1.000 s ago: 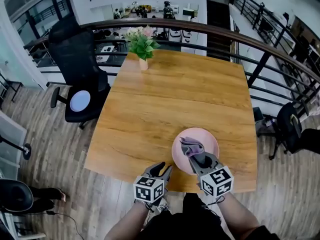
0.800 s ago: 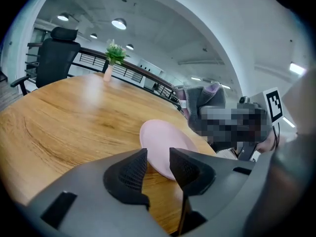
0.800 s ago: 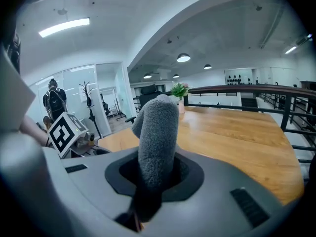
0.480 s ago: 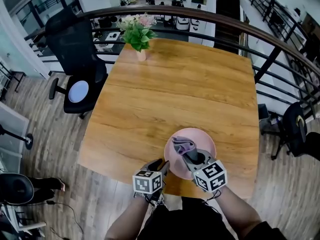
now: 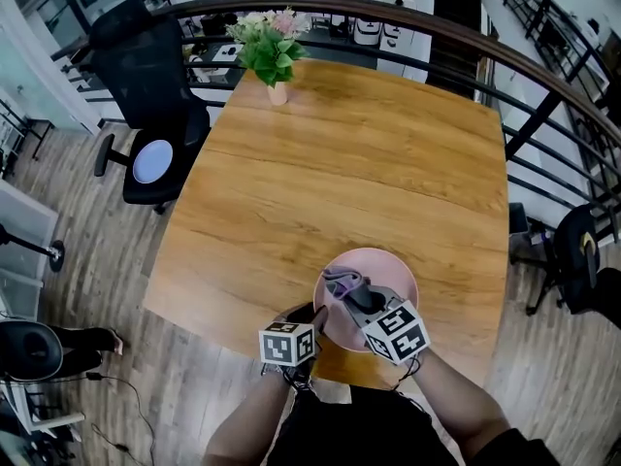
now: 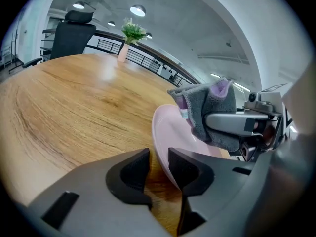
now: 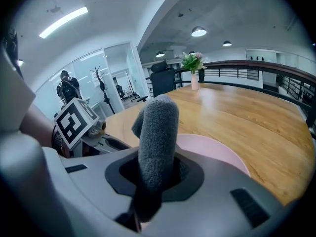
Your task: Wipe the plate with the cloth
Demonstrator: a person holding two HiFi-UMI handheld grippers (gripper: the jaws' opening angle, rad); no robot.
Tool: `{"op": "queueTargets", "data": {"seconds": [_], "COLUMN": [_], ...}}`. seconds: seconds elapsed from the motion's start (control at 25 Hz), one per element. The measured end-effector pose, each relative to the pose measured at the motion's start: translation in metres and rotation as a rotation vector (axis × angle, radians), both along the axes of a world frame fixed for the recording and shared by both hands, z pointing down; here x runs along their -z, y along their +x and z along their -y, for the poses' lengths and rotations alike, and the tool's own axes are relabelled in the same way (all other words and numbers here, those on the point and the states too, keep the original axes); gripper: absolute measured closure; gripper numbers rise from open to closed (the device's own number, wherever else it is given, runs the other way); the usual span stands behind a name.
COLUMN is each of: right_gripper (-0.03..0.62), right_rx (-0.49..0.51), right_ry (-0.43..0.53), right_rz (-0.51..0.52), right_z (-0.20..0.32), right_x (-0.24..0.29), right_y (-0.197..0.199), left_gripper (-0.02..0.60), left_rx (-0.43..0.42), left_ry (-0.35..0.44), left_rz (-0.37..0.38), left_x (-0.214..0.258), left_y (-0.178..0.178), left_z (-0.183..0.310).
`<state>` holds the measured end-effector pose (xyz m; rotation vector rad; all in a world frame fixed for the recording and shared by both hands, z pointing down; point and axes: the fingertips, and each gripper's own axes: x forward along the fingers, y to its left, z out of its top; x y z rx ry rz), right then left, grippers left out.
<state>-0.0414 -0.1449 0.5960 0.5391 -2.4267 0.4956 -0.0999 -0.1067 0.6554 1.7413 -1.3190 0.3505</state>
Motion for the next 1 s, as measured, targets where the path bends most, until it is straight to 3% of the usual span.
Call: {"op": "queueTargets", "data": {"seconds": [0.52, 1.0], "right_gripper": [0.522, 0.522], "right_rx": [0.214, 0.291], "right_ry": [0.000, -0.008], "right_rz": [-0.176, -0.280], "right_z": [-0.004, 0.008], "right_x": [-0.047, -0.069], "right_y": [-0.018, -0.029], "left_gripper": [0.522, 0.528], "left_rx": [0.052, 0.058], "left_ry": [-0.050, -0.041], "left_rz": [0.031, 0.050], "left_x": [-0.010, -0.012], "left_y": [0.003, 0.005], "left_z": [0.008, 0.012]}}
